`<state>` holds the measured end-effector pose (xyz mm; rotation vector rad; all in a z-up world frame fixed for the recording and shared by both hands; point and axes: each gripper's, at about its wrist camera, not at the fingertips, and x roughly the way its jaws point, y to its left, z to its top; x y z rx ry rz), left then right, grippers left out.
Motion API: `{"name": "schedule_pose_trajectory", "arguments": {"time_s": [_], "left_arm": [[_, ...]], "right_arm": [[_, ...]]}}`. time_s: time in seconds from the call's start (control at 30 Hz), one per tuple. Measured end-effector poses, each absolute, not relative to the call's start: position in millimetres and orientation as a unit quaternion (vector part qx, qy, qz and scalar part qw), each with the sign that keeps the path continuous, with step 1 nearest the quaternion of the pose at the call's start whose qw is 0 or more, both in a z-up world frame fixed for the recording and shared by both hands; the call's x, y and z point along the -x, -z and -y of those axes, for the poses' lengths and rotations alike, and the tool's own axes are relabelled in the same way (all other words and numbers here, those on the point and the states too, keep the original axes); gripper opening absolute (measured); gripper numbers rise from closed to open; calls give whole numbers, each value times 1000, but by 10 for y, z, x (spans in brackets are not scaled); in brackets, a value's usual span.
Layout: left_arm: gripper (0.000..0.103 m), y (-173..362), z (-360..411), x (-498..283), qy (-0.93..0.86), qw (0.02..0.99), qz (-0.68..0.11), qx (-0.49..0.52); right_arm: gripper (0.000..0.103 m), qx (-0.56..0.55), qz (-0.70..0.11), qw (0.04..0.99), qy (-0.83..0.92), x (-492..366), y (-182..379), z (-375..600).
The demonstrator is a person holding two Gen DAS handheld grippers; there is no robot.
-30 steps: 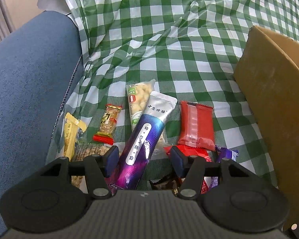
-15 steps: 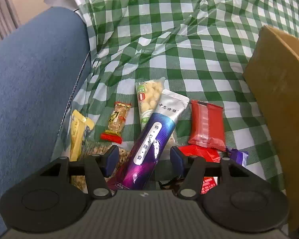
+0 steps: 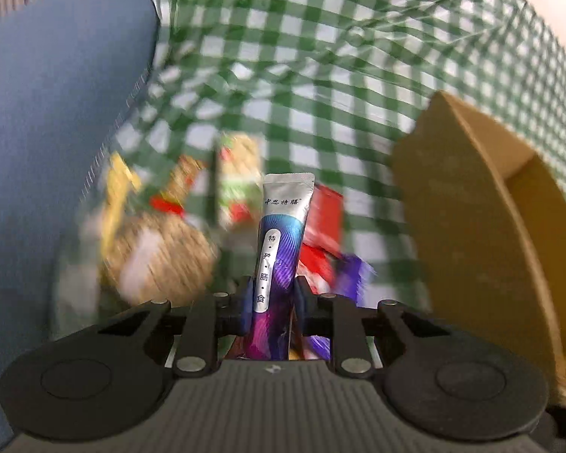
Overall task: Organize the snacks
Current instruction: 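Grasp the purple tube snack with the left gripper while the right grasps the cookie bag, then lift both held snacks and carry them over the cardboard box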
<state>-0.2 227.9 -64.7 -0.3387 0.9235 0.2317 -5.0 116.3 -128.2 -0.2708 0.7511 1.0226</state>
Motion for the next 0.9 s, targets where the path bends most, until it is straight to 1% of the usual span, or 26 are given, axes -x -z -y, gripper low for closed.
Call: {"name": "schedule_pose_trajectory", "arguments": {"time_s": [0.1,0.23,0.3,0.57,0.73,0.8,0.87,0.9], "left_arm": [[26,719,-2199,92,-111,862,-463,173],[28,841,-2195,114,-111,845,-491,179],[33,881,-2228,100,-114,839,-497,189],[37,955,-2201,32,-119,832,-513,173],[36,965,-2203,14,-119,833,-512,174],[34,962,-2204,12,-118,834,-511,171],[29,950,-2197,9,-118,836,-509,168],[29,943,-2201,5,-119,837,-507,166]], "right_arm": [[69,116,-358,797,-473,68,1235,-1031],[72,111,-372,794,-467,85,1268,-831],[73,107,-380,793,-465,74,1290,-724],[75,99,-384,792,-463,112,1278,-364],[76,103,-388,789,-464,146,1298,-334],[76,104,-389,789,-465,119,1302,-309],[76,105,-389,789,-464,103,1288,-390],[75,106,-388,789,-464,111,1296,-355]]}}
